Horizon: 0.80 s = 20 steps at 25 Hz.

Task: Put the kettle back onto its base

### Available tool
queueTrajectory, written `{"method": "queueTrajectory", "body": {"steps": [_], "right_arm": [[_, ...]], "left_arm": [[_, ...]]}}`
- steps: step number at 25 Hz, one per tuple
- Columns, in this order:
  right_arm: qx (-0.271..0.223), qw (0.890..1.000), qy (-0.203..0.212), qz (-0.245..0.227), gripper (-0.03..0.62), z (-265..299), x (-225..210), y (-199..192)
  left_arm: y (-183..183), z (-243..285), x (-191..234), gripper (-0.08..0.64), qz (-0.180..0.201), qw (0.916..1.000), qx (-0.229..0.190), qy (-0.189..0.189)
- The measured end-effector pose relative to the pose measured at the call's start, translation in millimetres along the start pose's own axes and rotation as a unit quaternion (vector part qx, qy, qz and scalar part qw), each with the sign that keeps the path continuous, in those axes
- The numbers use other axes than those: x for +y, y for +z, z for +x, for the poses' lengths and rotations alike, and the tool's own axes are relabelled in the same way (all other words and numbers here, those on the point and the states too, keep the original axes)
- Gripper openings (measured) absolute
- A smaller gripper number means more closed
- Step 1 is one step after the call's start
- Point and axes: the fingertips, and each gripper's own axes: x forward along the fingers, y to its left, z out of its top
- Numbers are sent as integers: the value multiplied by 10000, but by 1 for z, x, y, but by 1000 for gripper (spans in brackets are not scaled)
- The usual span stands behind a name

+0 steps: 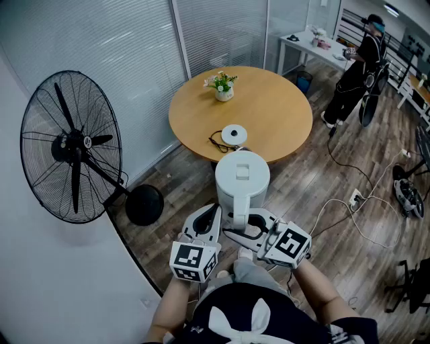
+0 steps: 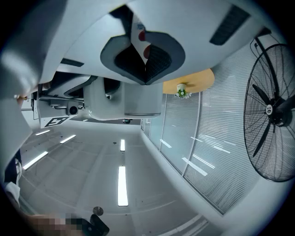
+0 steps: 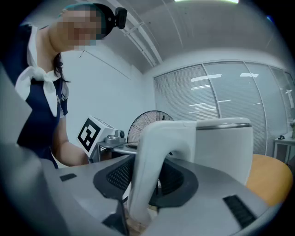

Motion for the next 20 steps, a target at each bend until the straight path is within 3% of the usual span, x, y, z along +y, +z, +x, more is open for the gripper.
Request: {"method": "queueTrajectory", "body": {"steps": [10,20], "right_arm": [[-35,9996,203,209,160,4,-31,-2],[-19,9996,218,162,161,2,-105,3]], "left_arm": [[-2,30,13,21,-32,9999,108,97],[7,80,32,21,-31,9994,141,321]]}}
